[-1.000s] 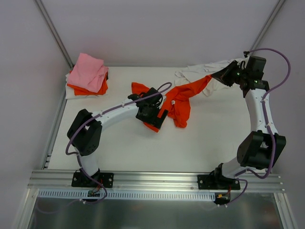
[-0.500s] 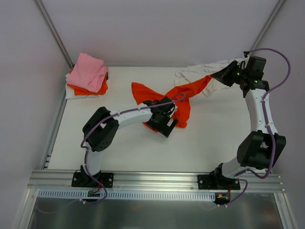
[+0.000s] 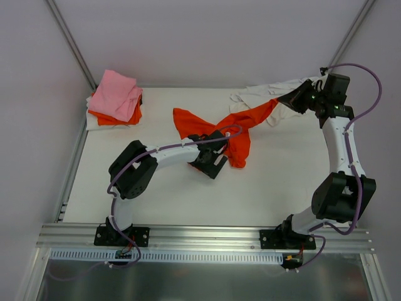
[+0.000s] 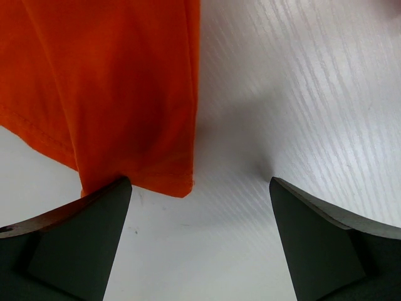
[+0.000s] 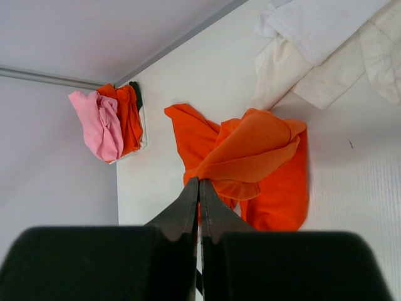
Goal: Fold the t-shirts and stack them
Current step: Flatten out the tshirt
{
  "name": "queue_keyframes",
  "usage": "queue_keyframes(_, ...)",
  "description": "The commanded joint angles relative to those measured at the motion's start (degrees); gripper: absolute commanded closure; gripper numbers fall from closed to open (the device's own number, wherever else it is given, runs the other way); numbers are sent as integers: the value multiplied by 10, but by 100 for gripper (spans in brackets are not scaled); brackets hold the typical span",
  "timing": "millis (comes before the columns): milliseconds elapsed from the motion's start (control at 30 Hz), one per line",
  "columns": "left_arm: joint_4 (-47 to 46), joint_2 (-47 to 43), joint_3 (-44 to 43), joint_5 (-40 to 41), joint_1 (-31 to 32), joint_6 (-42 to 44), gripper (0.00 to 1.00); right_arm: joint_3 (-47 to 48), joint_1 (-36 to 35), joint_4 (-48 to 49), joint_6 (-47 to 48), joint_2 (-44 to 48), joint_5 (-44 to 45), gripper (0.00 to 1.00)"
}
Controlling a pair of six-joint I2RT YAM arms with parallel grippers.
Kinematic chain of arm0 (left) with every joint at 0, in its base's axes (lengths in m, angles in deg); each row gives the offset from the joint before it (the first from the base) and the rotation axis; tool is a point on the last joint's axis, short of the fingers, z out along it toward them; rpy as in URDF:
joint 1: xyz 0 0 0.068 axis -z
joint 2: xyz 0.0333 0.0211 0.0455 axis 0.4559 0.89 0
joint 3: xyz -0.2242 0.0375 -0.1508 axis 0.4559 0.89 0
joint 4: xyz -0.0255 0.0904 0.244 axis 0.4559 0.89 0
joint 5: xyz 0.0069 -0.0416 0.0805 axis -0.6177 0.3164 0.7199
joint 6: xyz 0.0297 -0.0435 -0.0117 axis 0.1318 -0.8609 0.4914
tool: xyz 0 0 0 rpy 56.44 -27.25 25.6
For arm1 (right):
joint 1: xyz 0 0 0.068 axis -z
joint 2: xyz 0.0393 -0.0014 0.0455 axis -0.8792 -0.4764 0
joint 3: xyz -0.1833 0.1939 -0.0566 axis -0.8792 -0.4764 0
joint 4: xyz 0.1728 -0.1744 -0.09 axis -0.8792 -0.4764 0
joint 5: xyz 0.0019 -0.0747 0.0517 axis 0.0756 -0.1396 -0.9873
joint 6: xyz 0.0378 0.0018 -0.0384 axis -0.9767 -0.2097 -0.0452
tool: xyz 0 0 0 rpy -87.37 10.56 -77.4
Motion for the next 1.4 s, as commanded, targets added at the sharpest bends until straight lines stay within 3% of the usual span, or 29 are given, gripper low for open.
queue_keyframes(0, 3, -6, -12, 48, 7, 7, 5, 8, -3, 16, -8, 19, -17, 100)
queue_keyframes(567, 17, -2, -30, 129, 19, 17, 9, -4, -3, 28, -19, 32, -23, 100)
queue_keyframes(800, 8, 5, -18, 136, 21, 20, 19, -6, -3, 26, -19, 38, -22, 100)
queue_keyframes(933, -2, 10, -4, 144, 21, 24, 37, -2, -3, 27, -22, 39, -22, 100)
queue_keyframes(1100, -9, 15, 13, 143, 21, 23, 42, 2, -3, 32, -30, 36, -24, 100)
queue_keyframes(1233, -18, 16, 24, 137, 21, 23, 55, 5, -3, 31, -30, 36, -24, 100)
queue_keyframes(1333, -21, 20, 28, 132, 21, 28, 78, 7, -3, 30, -29, 37, -25, 100)
queue_keyframes(1367, -20, 19, 28, 132, 21, 28, 92, 7, -3, 30, -29, 37, -25, 100)
